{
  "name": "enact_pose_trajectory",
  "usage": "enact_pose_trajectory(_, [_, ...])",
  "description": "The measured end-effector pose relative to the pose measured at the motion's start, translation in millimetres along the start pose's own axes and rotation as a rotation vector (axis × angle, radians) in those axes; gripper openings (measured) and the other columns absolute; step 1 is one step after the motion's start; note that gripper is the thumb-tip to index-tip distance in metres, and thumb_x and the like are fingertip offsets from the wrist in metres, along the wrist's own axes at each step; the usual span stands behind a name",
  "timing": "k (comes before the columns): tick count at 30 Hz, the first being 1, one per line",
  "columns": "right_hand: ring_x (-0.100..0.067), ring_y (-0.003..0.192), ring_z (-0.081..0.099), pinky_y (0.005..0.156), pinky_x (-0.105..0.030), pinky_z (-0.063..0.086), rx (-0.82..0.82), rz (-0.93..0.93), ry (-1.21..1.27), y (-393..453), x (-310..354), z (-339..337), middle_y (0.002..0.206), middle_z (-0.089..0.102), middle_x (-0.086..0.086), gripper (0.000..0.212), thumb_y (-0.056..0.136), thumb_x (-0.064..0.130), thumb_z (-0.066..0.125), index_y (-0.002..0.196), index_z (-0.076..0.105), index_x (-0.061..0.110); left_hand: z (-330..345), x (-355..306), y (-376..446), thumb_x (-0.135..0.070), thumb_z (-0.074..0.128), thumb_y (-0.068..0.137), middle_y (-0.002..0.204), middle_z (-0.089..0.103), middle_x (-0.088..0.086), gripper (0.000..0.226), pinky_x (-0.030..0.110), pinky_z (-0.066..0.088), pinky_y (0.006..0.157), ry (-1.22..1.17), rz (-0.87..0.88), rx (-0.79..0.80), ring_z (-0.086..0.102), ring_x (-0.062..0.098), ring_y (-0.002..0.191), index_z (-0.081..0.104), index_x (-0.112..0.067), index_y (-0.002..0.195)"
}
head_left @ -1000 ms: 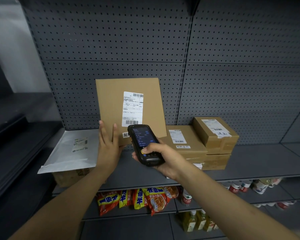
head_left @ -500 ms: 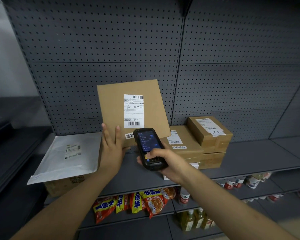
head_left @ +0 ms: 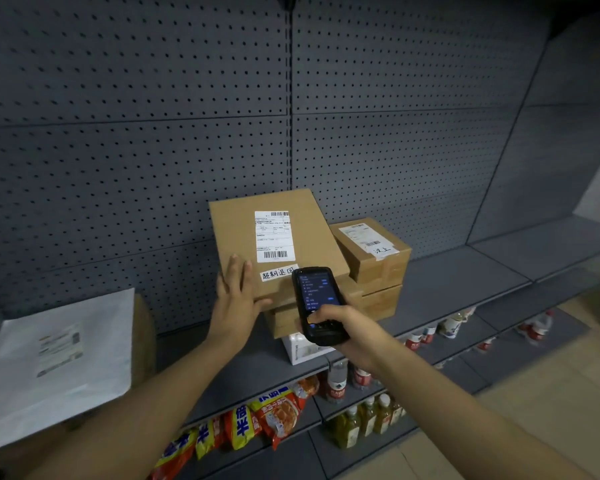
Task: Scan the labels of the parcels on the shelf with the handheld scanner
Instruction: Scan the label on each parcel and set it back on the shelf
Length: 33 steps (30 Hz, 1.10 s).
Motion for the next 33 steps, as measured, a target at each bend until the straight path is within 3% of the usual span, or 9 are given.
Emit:
enact_pose_trajectory(5, [-0.034, 0.102, 0.064, 0.071, -0.033, 0.055, -0.079, 0.02, -0.008, 25, 7, -39, 0.11, 0.066, -0.018, 0.054, 0.072, -0.005, 0.065, 0.123, 0.055, 0.01, 23, -25, 28, -0.054, 0.042, 0.091, 0.16, -0.011, 0.006, 0.085, 0.047, 0.033, 0.112, -0.04, -0.001, 0.167, 0.001, 0.037, 0.146, 0.001, -0.012, 0.153])
enact_pose_trajectory(8, [-0.04, 0.113, 0.062, 0.072, -0.036, 0.056, -0.11, 0.044, 0.016, 41, 16, -61, 0.123, 0.064, -0.024, 0.069, 0.066, -0.003, 0.068, 0.131, 0.051, 0.01, 35, -35, 38, -0.052, 0.043, 0.092, 0.16, -0.008, 0.007, 0.083, 0.048, 0.029, 0.115, -0.056, -0.007, 0.209, -0.001, 0.037, 0.146, 0.004, -0.01, 0.153])
enact_pose_trajectory(10, [-0.04, 0.111, 0.063, 0.068, -0.034, 0.058, -0.112, 0.052, 0.021, 51, 22, -74, 0.124, 0.063, -0.024, 0.072, 0.066, -0.004, 0.069, 0.133, 0.05, 0.011, 41, -40, 43, -0.052, 0.044, 0.092, 0.16, -0.004, 0.007, 0.083, 0.048, 0.029, 0.115, -0.073, -0.036, 0.218, 0.001, 0.036, 0.146, 0.006, -0.01, 0.152])
enact_pose_trajectory(16, [-0.029, 0.093, 0.063, 0.06, -0.028, 0.056, -0.057, 0.08, 0.012, 74, 35, -103, 0.108, 0.064, -0.016, 0.056, 0.08, -0.01, 0.06, 0.131, 0.051, 0.008, 50, -55, 56, -0.052, 0.05, 0.09, 0.158, 0.004, 0.002, 0.083, 0.044, 0.027, 0.114, -0.191, -0.146, 0.196, 0.009, 0.027, 0.145, 0.013, -0.014, 0.153])
enact_pose_trajectory(26, [-0.037, 0.11, 0.064, 0.07, -0.035, 0.057, -0.047, 0.085, -0.009, 93, 37, -115, 0.123, 0.064, -0.021, 0.08, 0.057, -0.001, 0.072, 0.132, 0.05, 0.014, 58, -56, 68, -0.055, 0.054, 0.087, 0.16, 0.001, -0.004, 0.085, 0.046, 0.021, 0.118, -0.237, -0.135, 0.202, 0.008, 0.025, 0.147, 0.014, -0.019, 0.153])
enact_pose_trajectory(31, [-0.036, 0.111, 0.061, 0.069, -0.035, 0.055, 0.008, 0.063, -0.039, 98, 39, -107, 0.124, 0.063, -0.02, 0.07, 0.067, -0.005, 0.069, 0.13, 0.05, 0.018, 48, -45, 65, -0.058, 0.051, 0.088, 0.16, -0.001, -0.007, 0.083, 0.047, 0.025, 0.115, -0.227, -0.102, 0.258, 0.014, 0.028, 0.145, 0.011, -0.024, 0.153])
enact_pose_trajectory(33, [-0.034, 0.107, 0.062, 0.068, -0.035, 0.054, 0.025, 0.047, -0.047, 101, 38, -98, 0.12, 0.063, -0.018, 0.064, 0.074, -0.009, 0.065, 0.13, 0.049, 0.018, 40, -37, 58, -0.058, 0.051, 0.088, 0.158, 0.007, -0.005, 0.08, 0.044, 0.03, 0.113, -0.224, -0.106, 0.23, 0.021, 0.026, 0.142, 0.017, -0.023, 0.152])
Point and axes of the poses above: each hand's wrist, its own y-axis towards the middle knuckle, its own z-axis out of the palm, x = y × z, the point moved 1 cm from there along y, towards the middle knuckle
